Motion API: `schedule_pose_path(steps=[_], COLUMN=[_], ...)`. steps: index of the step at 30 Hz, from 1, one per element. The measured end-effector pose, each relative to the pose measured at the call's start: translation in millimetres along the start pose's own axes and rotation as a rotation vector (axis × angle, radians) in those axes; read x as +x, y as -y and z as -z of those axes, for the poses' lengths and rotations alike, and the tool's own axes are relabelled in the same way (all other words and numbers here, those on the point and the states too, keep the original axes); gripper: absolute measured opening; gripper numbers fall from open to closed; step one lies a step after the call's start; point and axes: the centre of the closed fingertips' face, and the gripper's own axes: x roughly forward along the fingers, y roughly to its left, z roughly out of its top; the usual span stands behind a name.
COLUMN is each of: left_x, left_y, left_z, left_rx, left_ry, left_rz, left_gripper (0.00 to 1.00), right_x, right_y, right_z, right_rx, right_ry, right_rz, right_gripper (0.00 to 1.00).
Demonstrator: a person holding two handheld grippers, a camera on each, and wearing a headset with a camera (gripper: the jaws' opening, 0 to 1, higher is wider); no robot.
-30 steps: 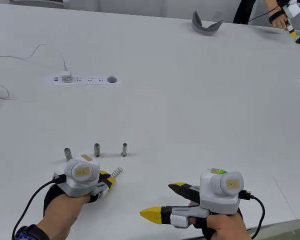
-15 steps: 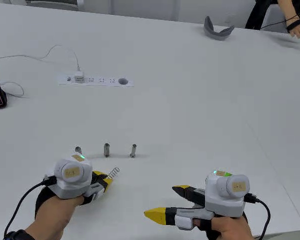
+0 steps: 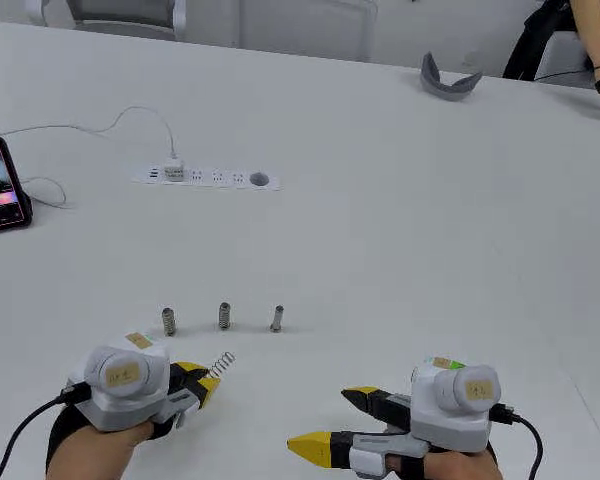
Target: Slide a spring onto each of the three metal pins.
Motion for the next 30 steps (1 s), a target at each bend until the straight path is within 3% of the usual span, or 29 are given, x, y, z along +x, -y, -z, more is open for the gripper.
schedule_pose_path(steps=[9,30], left_x=[-18.3,-48.0], left_y=[-4.0,-9.4], left_z=[-5.0,-0.7], left_rx=[0.006,0.001], left_ry=[0.022,0.036], left_rz=[-0.013,-0.024], left_gripper=[0.11,0.11], right_x=[2.2,8.1], right_y=[-3.7,-11.4], right_z=[0.2,-1.9], right_rx=[0.005,0.02], right_ry=[0.001,0.0], right_rz=[-0.015,-0.049], right_gripper=[0.8,0.77])
